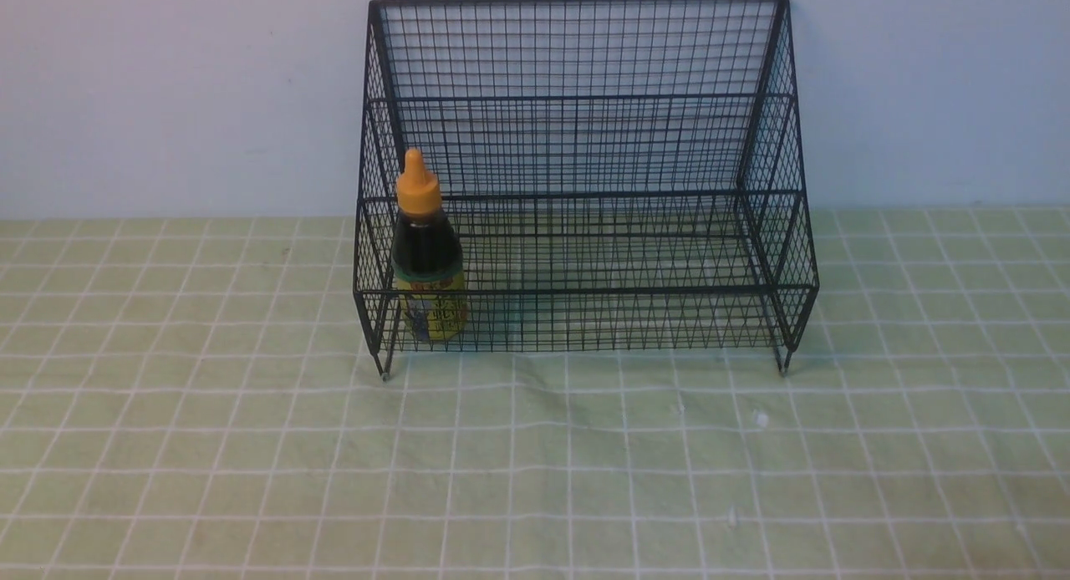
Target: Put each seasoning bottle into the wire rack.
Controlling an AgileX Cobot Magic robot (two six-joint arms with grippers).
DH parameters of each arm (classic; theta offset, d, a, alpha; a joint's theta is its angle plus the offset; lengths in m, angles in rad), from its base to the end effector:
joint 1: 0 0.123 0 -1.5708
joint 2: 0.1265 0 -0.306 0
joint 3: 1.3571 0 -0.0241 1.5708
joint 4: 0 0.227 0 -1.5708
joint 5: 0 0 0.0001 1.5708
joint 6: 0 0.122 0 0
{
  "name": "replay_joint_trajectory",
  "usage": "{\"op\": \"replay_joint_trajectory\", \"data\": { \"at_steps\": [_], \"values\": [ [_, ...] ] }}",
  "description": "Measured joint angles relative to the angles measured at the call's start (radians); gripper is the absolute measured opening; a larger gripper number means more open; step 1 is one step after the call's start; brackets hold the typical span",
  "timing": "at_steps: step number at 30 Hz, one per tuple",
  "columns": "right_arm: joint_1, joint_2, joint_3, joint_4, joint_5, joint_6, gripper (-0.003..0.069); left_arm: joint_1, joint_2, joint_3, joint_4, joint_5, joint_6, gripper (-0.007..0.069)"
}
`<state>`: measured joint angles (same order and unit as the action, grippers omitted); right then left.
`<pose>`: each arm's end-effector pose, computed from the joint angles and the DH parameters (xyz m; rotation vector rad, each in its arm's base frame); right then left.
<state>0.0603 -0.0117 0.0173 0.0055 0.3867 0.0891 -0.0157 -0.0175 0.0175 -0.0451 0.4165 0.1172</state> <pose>0.0365 0.0025 0.1638 0.0304 1.8771 0.1082 0.0352 -0.0028 0.1606 0.0994 1.8971 0.0236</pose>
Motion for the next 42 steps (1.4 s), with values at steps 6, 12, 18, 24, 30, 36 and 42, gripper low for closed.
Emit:
{"op": "replay_joint_trajectory", "data": {
  "at_steps": [6, 12, 18, 24, 30, 36, 42],
  "values": [
    [0.000, 0.000, 0.000, 0.000, 0.000, 0.000, -0.0014, 0.000, 0.000, 0.006, 0.029, -0.031, 0.000, -0.0007],
    [0.000, 0.000, 0.000, 0.000, 0.000, 0.000, -0.0014, 0.000, 0.000, 0.008, 0.032, -0.033, 0.000, -0.0007],
    [0.000, 0.000, 0.000, 0.000, 0.000, 0.000, -0.0014, 0.000, 0.000, 0.008, 0.032, -0.033, 0.000, -0.0007],
    [0.000, 0.000, 0.000, 0.000, 0.000, 0.000, -0.0014, 0.001, 0.000, 0.008, 0.032, -0.033, 0.000, -0.0007],
    [0.000, 0.000, 0.000, 0.000, 0.000, 0.000, -0.0014, 0.001, 0.000, 0.008, 0.032, -0.034, 0.000, -0.0007],
    [0.000, 0.000, 0.000, 0.000, 0.000, 0.000, -0.0014, 0.001, 0.000, 0.008, 0.032, -0.034, 0.000, -0.0007],
    [0.000, 0.000, 0.000, 0.000, 0.000, 0.000, -0.0014, 0.001, 0.000, 0.008, 0.032, -0.034, 0.000, -0.0007]
  ]
}}
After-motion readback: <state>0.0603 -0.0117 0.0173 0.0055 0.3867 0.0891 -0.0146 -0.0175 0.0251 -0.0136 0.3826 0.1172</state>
